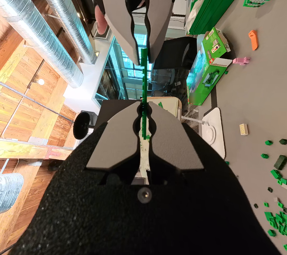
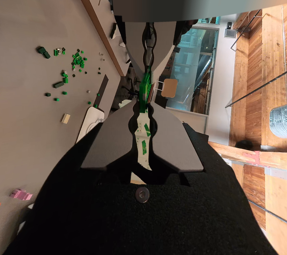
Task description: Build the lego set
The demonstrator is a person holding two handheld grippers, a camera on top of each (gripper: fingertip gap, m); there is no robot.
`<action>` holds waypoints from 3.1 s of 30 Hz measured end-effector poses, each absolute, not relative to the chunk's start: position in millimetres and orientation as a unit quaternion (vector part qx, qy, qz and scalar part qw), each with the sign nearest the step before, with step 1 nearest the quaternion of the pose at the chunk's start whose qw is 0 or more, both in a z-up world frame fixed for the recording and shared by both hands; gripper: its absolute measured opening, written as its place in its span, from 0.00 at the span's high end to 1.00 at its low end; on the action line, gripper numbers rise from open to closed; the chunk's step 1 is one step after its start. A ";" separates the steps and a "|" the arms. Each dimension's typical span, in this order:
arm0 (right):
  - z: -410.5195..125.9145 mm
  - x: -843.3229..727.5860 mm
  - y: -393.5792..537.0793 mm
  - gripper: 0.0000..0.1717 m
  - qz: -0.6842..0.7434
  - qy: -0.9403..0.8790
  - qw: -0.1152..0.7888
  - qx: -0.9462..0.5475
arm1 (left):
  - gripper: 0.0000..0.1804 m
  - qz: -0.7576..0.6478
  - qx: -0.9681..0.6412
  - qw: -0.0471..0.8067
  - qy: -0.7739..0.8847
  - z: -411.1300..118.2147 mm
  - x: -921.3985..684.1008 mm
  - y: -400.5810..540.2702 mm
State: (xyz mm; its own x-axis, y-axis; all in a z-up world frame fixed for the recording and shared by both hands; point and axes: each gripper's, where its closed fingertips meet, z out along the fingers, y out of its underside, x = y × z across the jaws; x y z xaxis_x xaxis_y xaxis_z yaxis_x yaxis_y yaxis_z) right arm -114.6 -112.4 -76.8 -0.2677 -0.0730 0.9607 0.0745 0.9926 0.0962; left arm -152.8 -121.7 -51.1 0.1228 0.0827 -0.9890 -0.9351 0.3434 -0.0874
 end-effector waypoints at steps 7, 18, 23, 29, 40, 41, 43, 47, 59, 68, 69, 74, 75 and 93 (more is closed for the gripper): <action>-75.4 -113.0 -111.3 0.96 -0.085 -0.806 0.586 0.012 | 0.98 0.426 -0.396 0.617 0.530 -52.3 -149.9 -121.6; -70.4 -111.1 -107.8 0.94 -0.073 -0.777 0.625 0.012 | 0.98 0.412 -0.399 0.626 0.528 -52.7 -144.2 -116.8; -56.1 -82.0 -67.2 0.80 0.049 -0.730 0.666 -0.145 | 0.98 0.399 -0.446 0.599 0.531 -67.3 -150.5 -97.9; -141.8 -79.0 3.9 0.84 0.296 -0.610 0.643 -0.355 | 0.98 0.332 -0.586 0.571 0.470 -140.6 -146.7 -44.3; -265.2 -130.2 85.3 0.92 0.329 -0.506 0.645 -0.468 | 0.98 0.386 -0.749 0.375 0.387 -300.4 -168.4 -37.7; -267.1 -131.6 82.9 0.92 0.322 -0.522 0.641 -0.461 | 0.98 0.389 -0.755 0.362 0.385 -306.1 -170.3 -38.5; -268.7 -131.9 79.6 0.92 0.326 -0.531 0.641 -0.448 | 0.98 0.384 -0.766 0.339 0.388 -317.2 -171.2 -40.5; -266.5 -129.6 76.9 0.93 0.336 -0.530 0.641 -0.443 | 0.98 0.396 -0.780 0.292 0.386 -332.2 -175.4 -43.4; -265.8 -129.2 73.8 0.94 0.342 -0.532 0.641 -0.435 | 0.95 0.364 -0.795 0.226 0.429 -354.4 -160.4 -50.0; -265.2 -128.8 74.1 0.95 0.347 -0.531 0.640 -0.435 | 0.75 0.288 -0.844 0.166 0.422 -344.9 -149.3 -66.1; -265.1 -128.9 73.9 0.95 0.347 -0.531 0.640 -0.435 | 0.71 0.269 -0.855 0.158 0.415 -344.3 -147.5 -69.1; -264.3 -126.9 74.2 0.96 0.347 -0.529 0.642 -0.434 | 0.59 0.148 -0.910 0.150 0.358 -342.4 -133.0 -90.0; -264.4 -126.3 74.3 0.96 0.348 -0.529 0.641 -0.434 | 0.57 0.135 -0.915 0.164 0.343 -338.9 -134.0 -93.3; -278.3 -135.6 74.2 0.96 0.255 -0.569 0.661 -0.417 | 0.62 0.217 -0.738 0.633 -0.085 -256.7 -363.4 -88.6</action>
State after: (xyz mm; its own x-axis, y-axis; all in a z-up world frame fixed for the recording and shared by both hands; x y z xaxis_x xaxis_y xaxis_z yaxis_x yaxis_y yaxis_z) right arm -135.6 74.2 -278.3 0.2223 0.8125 0.5389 0.1373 0.5212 -0.8423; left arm -363.4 -88.6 -256.7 0.8916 0.3996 -0.2131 -0.1493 -0.1848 -0.9714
